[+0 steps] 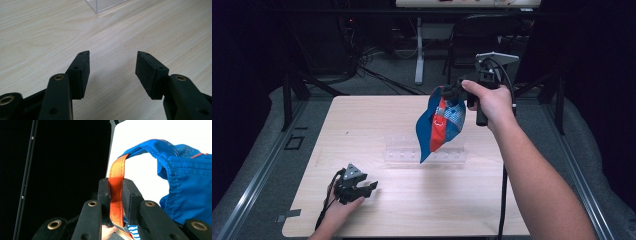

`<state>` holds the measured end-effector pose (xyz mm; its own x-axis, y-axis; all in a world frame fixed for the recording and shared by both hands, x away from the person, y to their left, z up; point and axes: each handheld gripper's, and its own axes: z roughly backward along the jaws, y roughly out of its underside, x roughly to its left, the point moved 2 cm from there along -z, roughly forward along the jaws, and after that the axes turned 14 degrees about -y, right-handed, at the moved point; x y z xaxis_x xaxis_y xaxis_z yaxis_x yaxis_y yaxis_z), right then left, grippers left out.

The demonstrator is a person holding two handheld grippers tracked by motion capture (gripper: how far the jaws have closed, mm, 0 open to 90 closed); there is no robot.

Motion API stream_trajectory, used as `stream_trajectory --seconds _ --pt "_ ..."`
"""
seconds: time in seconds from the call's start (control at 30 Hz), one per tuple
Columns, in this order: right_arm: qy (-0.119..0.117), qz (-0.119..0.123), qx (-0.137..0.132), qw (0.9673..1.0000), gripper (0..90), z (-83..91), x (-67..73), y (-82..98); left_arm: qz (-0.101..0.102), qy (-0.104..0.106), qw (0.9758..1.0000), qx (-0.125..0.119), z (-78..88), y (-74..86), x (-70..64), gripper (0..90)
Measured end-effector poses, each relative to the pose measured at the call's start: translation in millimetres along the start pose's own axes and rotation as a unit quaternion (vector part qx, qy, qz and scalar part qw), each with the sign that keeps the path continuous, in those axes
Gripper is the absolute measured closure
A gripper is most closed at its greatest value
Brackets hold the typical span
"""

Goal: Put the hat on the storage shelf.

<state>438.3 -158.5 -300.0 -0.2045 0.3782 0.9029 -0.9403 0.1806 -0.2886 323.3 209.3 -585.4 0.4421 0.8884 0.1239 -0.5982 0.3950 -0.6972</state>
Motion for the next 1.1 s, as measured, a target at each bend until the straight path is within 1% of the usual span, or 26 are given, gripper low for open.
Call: stream_trajectory --seconds 0.07,0.2,0.23,0.3,0.53,0.57,0.6,0.63,0.8,0.87,0.93,1.07,1.1 --pt "0.001 0.001 0.001 1.0 78.4 0.4 -0.6 -0.6 0.0 0.0 1.0 0.0 -0.1 0.0 0.0 45.6" --pt "0.003 0.0 -0.015 0.9999 78.5 2.2 -3.9 -3.7 -0.002 0.001 1.0 0.001 -0.7 0.0 0.1 45.6" --pt "0.003 0.002 -0.011 0.9999 78.5 3.3 -4.6 -4.1 -0.001 0.001 1.0 0.001 -0.8 0.0 0.1 45.6" --pt "0.002 0.0 -0.019 0.9998 78.5 3.6 -5.0 -4.5 -0.001 0.001 1.0 0.001 -0.8 0.1 -0.1 45.6" --pt "0.004 0.002 -0.022 0.9998 78.5 8.9 -5.9 -5.5 -0.001 0.001 1.0 0.002 -1.1 0.1 -0.2 45.6" --pt "0.007 0.001 -0.029 0.9996 78.5 9.2 -6.6 -6.1 0.0 0.001 1.0 0.002 -1.3 0.1 -0.4 45.6" --pt "0.007 0.001 -0.031 0.9995 78.4 9.0 -7.2 -6.2 0.0 0.001 1.0 0.001 -1.1 0.0 -0.6 45.6" --pt "0.008 0.001 -0.028 0.9996 78.4 9.4 -7.9 -6.2 0.0 0.001 1.0 0.001 -1.0 -0.1 -0.6 45.6" --pt "0.012 -0.002 -0.031 0.9994 78.4 7.8 -11.3 -6.7 -0.002 0.001 1.0 0.002 -1.5 0.0 0.0 45.6" --pt "0.015 -0.003 -0.029 0.9994 78.4 6.2 -15.5 -7.0 0.0 0.002 1.0 0.002 -1.3 0.0 -0.3 45.5" --pt "0.011 -0.006 -0.031 0.9994 78.4 4.3 -17.4 -7.0 -0.002 0.002 1.0 0.002 -1.4 0.0 0.0 45.6" --pt "0.015 -0.005 -0.024 0.9996 78.3 1.4 -19.1 -6.8 -0.002 0.002 1.0 0.002 -1.8 0.0 0.1 45.6" --pt "0.013 -0.004 -0.024 0.9996 78.3 0.2 -19.5 -6.5 -0.002 0.002 1.0 0.002 -1.7 -0.1 0.2 45.6"
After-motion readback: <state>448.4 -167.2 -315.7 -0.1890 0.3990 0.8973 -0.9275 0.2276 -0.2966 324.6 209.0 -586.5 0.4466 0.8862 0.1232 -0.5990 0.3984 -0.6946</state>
